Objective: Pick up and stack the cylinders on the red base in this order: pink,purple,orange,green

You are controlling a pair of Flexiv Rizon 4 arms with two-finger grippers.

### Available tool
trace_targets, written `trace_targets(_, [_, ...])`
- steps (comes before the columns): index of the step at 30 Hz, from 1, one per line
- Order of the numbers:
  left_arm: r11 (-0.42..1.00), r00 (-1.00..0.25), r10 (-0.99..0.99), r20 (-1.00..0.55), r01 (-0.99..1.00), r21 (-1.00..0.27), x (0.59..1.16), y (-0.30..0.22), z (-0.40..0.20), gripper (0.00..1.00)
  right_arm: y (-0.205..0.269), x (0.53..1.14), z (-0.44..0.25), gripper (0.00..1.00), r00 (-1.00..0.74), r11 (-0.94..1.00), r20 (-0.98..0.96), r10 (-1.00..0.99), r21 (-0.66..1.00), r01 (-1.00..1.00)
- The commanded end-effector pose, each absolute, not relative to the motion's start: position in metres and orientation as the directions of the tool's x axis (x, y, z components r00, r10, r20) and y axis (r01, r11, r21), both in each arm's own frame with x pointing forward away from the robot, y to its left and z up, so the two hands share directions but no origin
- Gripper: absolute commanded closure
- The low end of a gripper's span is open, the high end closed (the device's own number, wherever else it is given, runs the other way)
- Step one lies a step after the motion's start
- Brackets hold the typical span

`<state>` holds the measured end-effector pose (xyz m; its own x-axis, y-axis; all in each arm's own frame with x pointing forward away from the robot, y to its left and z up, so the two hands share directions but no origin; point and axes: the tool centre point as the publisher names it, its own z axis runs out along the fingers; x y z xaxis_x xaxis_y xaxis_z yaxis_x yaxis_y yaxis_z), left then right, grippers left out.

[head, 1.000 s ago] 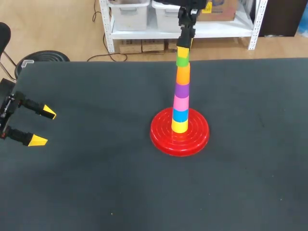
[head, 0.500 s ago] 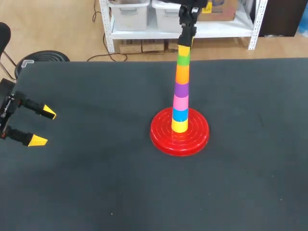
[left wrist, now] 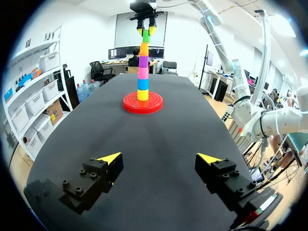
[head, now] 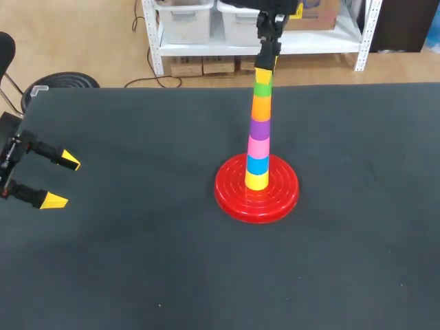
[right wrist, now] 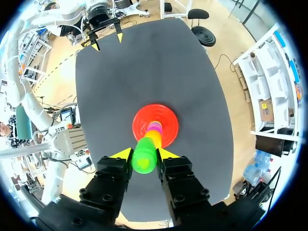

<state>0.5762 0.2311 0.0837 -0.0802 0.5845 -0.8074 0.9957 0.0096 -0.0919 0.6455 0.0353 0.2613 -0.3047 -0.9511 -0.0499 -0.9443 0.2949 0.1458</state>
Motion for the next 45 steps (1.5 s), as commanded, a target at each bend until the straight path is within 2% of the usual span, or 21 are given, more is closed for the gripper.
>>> trace_targets(1, [0.007, -0.078, 0.583, -0.809, 0.996, -0.09, 0.577, 0.232, 0.083, 0.0, 0.035, 0.646, 0.256, 1.0, -0.305, 0.295, -0.052, -0.951, 0.146, -0.944])
trace_targets(45, [0.007, -0.078, 0.583, -0.809, 0.996, -0.09, 0.577, 0.232, 0.083, 0.0, 0.035, 0.65, 0.26, 1.0, -0.31, 0.303, -0.035, -0.95, 0.13, -0.944])
